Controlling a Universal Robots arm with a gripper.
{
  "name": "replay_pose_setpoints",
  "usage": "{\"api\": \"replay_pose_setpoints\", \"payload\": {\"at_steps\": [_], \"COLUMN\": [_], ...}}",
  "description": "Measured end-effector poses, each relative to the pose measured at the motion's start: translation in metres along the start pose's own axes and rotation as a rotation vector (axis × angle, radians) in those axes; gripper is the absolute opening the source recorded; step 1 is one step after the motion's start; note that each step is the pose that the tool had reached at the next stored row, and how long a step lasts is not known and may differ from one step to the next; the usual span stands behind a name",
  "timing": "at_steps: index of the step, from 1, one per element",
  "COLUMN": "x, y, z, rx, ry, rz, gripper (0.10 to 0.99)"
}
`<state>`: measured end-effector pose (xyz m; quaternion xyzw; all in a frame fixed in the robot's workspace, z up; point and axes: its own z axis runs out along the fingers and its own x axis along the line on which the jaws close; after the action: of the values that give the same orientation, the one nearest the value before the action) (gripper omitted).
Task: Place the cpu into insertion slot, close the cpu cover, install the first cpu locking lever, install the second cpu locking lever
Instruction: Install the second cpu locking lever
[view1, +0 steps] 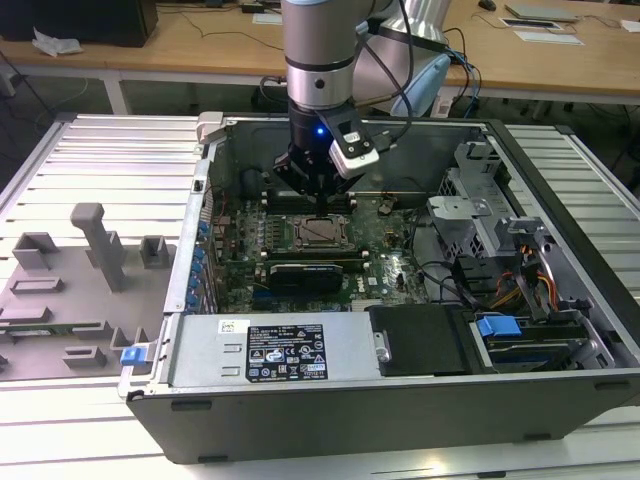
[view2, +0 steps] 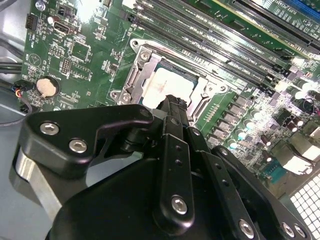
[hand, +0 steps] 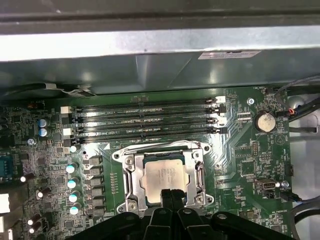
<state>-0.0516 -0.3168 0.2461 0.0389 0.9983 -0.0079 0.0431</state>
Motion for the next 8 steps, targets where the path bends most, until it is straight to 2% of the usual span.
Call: {"api": "replay_pose_setpoints", "payload": {"at_steps": [8], "x": [-0.0003], "y": [-0.0037], "z": [0.0], "rx": [0.0], "ry": [0.0], "rz": [0.0], "gripper": [0.106]}}
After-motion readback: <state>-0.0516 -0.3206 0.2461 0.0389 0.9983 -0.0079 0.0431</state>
